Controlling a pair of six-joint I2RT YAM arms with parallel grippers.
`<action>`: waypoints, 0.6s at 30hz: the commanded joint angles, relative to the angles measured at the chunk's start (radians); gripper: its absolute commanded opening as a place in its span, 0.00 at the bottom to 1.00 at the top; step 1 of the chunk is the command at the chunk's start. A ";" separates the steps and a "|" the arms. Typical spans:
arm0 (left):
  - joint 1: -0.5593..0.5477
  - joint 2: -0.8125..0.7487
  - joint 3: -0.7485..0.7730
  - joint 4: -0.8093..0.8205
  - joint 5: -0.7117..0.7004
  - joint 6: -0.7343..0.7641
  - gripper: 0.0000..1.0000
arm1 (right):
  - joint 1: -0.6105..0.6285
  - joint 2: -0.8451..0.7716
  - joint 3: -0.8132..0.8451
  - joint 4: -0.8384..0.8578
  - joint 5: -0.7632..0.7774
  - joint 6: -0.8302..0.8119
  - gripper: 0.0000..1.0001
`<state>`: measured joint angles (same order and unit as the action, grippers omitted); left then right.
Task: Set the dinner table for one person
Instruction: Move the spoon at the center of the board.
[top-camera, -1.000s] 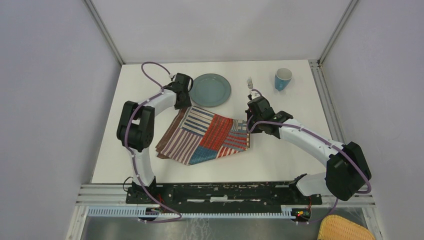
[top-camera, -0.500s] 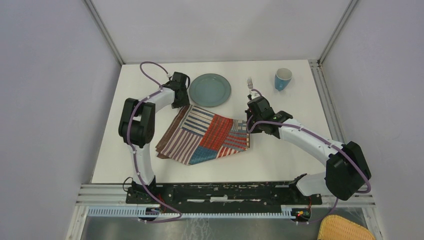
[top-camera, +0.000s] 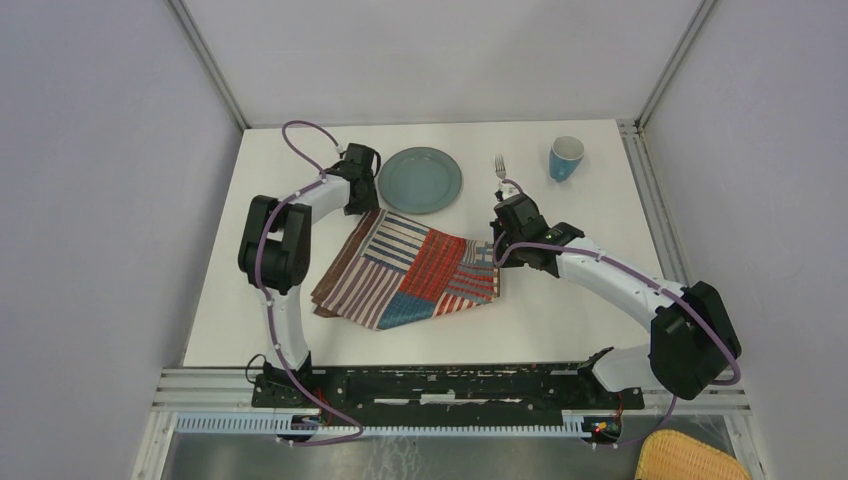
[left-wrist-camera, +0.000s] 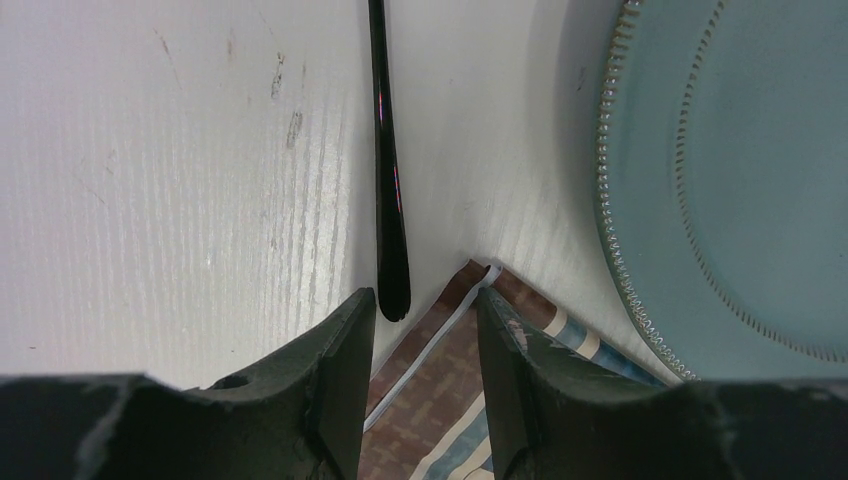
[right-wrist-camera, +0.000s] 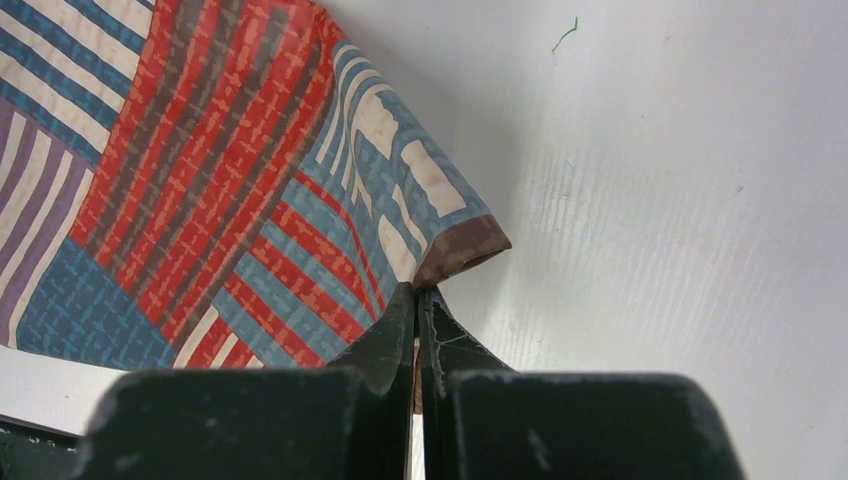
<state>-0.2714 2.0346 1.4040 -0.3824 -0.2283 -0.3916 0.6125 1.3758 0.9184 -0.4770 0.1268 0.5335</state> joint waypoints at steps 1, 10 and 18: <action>0.005 -0.063 0.023 0.035 -0.029 0.020 0.49 | 0.000 0.001 -0.001 0.042 -0.019 -0.003 0.00; 0.004 -0.076 0.020 0.068 0.043 0.047 0.50 | 0.000 0.007 0.004 0.041 -0.021 0.000 0.00; -0.003 -0.103 0.029 0.108 0.145 0.087 0.52 | 0.000 0.018 0.003 0.047 -0.020 0.002 0.00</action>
<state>-0.2707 1.9903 1.4048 -0.3321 -0.1608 -0.3748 0.6125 1.3903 0.9180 -0.4725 0.1234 0.5335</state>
